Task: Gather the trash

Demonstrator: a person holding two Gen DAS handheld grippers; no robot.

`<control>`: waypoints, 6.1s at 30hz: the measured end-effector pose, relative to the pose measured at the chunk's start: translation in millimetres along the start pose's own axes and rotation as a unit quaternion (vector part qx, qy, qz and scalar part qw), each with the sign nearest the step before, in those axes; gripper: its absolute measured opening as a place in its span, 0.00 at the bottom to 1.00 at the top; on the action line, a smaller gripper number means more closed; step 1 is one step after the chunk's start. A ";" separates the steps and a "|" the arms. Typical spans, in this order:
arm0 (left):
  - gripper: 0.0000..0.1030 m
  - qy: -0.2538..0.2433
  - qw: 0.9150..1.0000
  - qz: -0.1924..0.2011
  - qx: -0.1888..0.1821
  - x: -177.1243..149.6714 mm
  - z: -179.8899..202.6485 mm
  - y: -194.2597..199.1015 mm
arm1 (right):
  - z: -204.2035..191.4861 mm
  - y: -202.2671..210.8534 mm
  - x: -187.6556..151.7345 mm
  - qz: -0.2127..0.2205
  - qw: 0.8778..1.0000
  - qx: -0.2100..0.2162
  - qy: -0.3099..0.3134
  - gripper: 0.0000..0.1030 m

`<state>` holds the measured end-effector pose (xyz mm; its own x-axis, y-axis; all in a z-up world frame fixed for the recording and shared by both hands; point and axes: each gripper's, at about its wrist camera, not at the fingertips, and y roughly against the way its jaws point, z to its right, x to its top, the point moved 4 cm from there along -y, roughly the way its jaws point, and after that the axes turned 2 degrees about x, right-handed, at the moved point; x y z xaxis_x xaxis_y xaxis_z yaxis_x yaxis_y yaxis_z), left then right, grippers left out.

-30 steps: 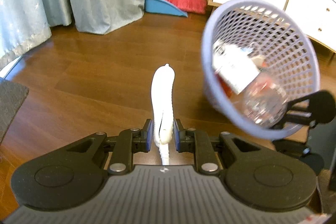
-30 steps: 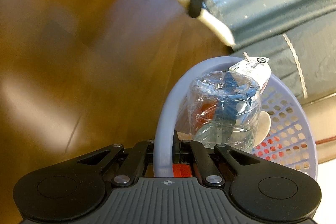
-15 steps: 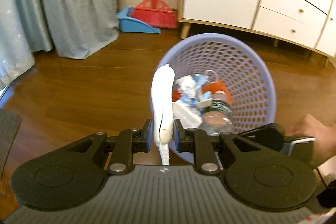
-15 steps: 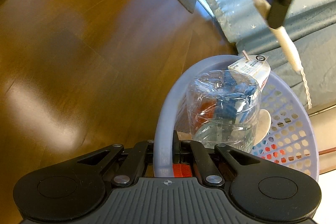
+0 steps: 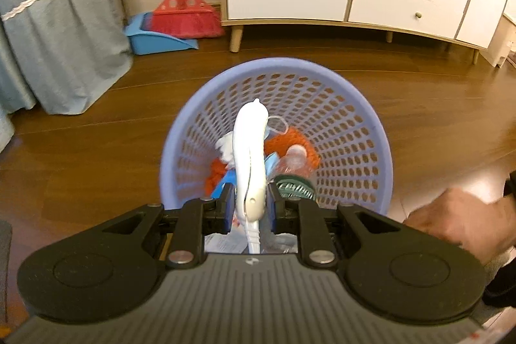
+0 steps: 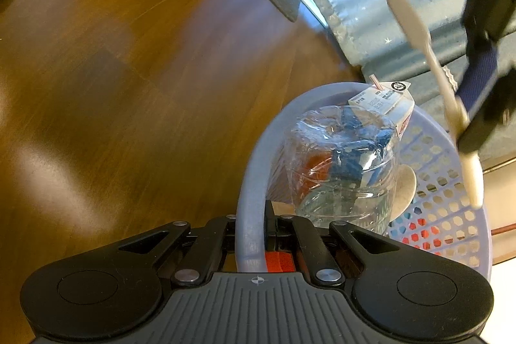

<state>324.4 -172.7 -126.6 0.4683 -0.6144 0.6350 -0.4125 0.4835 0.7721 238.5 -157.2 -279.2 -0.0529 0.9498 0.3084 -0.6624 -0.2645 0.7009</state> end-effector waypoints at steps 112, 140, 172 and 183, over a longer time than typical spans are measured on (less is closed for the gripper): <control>0.99 0.197 0.971 -0.037 0.131 -80.9 -56.6 108.8 | 135.0 144.1 -4.5 -0.038 0.900 0.136 -0.412 0.49; 0.99 0.313 0.929 -0.033 0.193 -82.4 1.4 228.2 | 144.5 267.7 -21.1 -0.062 0.807 0.060 -0.584 0.62; 0.99 0.301 0.934 -0.061 0.183 -96.2 18.4 182.5 | 131.1 233.4 -12.0 -0.095 0.805 0.068 -0.582 0.72; 0.99 0.303 0.931 -0.070 0.191 -97.2 18.8 180.6 | 126.8 229.5 -12.0 -0.111 0.800 0.080 -0.584 0.72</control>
<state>189.7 -37.3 -49.3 0.8452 -0.1344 0.5172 -0.5082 0.0973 0.8557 181.8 -250.5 -40.5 0.8492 0.1964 0.4902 -0.4495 -0.2183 0.8662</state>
